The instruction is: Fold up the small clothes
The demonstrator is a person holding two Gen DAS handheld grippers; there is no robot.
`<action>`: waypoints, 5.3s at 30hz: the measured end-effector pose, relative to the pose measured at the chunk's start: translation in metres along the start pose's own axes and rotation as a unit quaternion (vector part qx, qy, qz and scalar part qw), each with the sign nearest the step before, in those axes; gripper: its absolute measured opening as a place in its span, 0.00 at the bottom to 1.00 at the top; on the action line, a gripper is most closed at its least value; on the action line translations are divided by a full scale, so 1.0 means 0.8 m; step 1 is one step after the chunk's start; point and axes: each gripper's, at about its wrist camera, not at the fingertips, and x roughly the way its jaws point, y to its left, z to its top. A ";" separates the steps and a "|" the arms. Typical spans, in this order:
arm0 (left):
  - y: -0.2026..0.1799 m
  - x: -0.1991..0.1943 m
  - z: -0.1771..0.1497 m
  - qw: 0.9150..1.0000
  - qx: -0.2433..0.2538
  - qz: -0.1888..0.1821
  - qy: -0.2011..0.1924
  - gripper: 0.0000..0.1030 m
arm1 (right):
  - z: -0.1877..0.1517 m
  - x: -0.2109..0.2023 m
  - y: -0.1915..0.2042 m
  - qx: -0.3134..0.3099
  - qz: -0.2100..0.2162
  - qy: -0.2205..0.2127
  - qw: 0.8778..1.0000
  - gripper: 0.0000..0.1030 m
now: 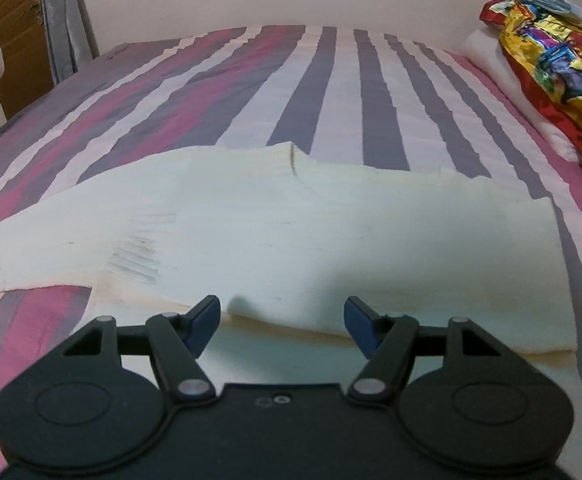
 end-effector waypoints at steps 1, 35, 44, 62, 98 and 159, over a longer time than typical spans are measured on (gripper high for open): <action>0.000 0.005 0.004 1.000 -0.006 -0.001 -0.003 0.80 | 0.001 0.002 0.001 0.001 0.001 0.001 1.000 0.66; -0.100 -0.001 0.013 0.990 0.127 -0.033 -0.055 0.04 | 0.028 0.030 0.018 0.011 -0.013 0.004 1.000 0.61; -0.265 0.039 -0.147 0.945 0.297 -0.129 0.046 0.04 | 0.012 0.010 -0.052 0.043 -0.019 0.007 0.999 0.61; -0.329 -0.005 -0.274 0.901 0.364 -0.172 0.159 0.92 | -0.023 -0.025 -0.139 0.076 -0.008 0.003 0.997 0.62; -0.231 0.074 -0.206 0.945 0.308 -0.003 0.112 0.92 | -0.029 -0.030 -0.020 -0.120 0.024 -0.084 0.989 0.58; -0.252 0.049 -0.242 0.929 0.356 -0.038 0.091 0.78 | 0.007 -0.038 -0.241 0.168 -0.028 -0.099 0.980 0.08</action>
